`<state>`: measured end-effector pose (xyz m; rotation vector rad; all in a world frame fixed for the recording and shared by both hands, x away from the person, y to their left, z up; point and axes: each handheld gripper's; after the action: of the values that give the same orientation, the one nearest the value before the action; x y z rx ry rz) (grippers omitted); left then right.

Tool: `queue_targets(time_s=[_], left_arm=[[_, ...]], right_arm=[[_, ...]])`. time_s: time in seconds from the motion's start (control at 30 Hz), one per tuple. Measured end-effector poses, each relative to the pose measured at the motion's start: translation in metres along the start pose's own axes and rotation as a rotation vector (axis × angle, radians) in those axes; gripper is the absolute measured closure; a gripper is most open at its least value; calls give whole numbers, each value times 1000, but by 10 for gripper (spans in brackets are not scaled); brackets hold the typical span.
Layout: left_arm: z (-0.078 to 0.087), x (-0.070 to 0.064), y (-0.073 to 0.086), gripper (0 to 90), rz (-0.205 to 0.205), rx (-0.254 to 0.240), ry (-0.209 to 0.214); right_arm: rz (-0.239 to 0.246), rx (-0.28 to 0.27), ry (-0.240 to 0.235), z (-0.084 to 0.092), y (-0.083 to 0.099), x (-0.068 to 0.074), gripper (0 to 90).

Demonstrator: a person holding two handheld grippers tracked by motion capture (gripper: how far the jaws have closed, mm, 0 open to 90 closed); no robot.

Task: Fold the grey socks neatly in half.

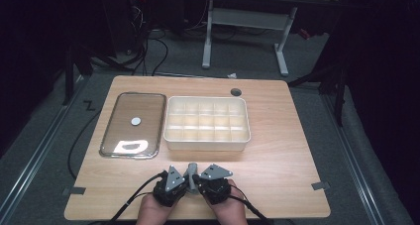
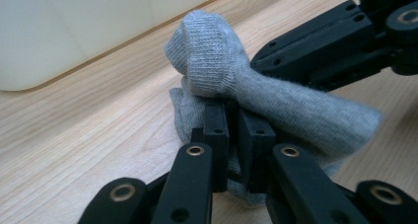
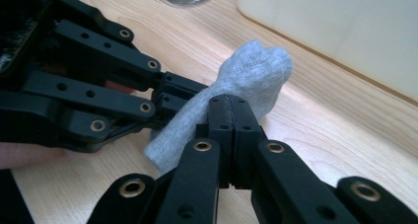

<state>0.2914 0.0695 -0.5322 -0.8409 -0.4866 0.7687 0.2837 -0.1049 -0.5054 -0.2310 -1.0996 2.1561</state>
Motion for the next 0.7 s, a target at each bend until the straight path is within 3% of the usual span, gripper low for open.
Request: queue_targets(time_s=[0.17, 0.3, 0.4, 0.5, 0.6, 0.63, 0.67, 0.7], left_arm=[[-3, -4, -3, 831, -12, -1, 3], [2, -1, -4, 758, 31, -10, 39], [21, 8, -7, 748, 63, -91, 50], [37, 22, -9, 770, 85, -131, 40], [40, 34, -5, 813, 96, -109, 19], [38, 38, -1, 817, 101, -79, 15], [29, 42, 4, 817, 91, 17, 38], [24, 41, 9, 822, 81, 53, 45]], right_arm=[[-7, -4, 16, 2, 2, -2, 900], [-15, 0, 29, 6, 4, -7, 881], [-48, -3, 35, 8, 8, -13, 881], [-53, -6, 37, 8, 10, -14, 880], [-51, -7, 32, 9, 12, -13, 873], [-49, -4, 32, 9, 12, -13, 872], [-52, -4, 33, 9, 13, -13, 873], [-50, -5, 31, 9, 13, -14, 872]])
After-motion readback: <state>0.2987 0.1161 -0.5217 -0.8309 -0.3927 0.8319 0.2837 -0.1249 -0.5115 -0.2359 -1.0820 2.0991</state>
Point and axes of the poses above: each handheld gripper's, and its own axes: z roughly backward along the jaws, y roughly out of its underside, x roughly to its left, and after that the axes turned 10 degrees about -y, right-handed
